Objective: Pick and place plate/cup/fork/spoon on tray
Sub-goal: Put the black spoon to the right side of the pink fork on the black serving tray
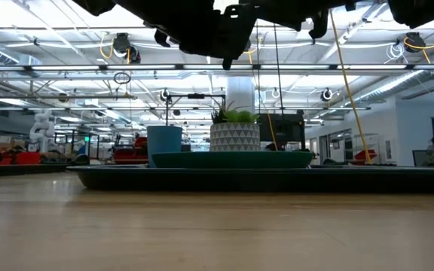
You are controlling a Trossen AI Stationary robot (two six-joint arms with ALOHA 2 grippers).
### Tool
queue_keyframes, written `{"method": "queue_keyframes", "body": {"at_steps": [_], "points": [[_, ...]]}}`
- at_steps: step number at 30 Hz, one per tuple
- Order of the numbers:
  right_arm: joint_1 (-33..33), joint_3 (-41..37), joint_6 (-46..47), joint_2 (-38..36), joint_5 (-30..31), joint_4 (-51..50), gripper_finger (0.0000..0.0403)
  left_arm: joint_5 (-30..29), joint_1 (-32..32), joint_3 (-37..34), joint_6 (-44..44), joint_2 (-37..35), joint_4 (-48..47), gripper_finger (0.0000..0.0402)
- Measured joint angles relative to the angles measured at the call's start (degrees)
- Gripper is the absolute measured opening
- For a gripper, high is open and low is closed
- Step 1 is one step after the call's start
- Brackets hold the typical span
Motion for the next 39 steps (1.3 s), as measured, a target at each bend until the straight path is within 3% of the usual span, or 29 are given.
{"method": "queue_keyframes", "body": {"at_steps": [10,16,21,29,33,39], "points": [[-0.71,0.0,-0.06,0.02,-0.06,-1.35,0.0102,-0.04,0.02,0.07,0.5,-0.04,-0.24,0.0005],[-1.45,0.0,-0.19,0.02,-0.61,-1.68,0.0084,0.23,0.02,0.07,0.25,-0.04,-0.38,0.0005],[-2.37,-0.02,-0.02,0.02,-4.61,-1.92,0.0073,0.99,0.02,0.07,-0.69,-0.04,-0.83,0.0005],[-2.69,-0.02,0.13,0.02,-4.62,-2.6,0.0013,1.44,0.02,0.07,-3.66,0.3,-2.78,0.0005],[-2.71,-0.02,0.34,0.0,-4.64,-2.73,0.0008,1.68,0.02,0.07,-3.65,0.31,-2.63,0.0007],[-2.71,-0.07,-0.78,0.0,-3.91,-3.18,0.0004,11.19,2.19,0.07,-2.76,0.29,-2.78,0.0063]]}}
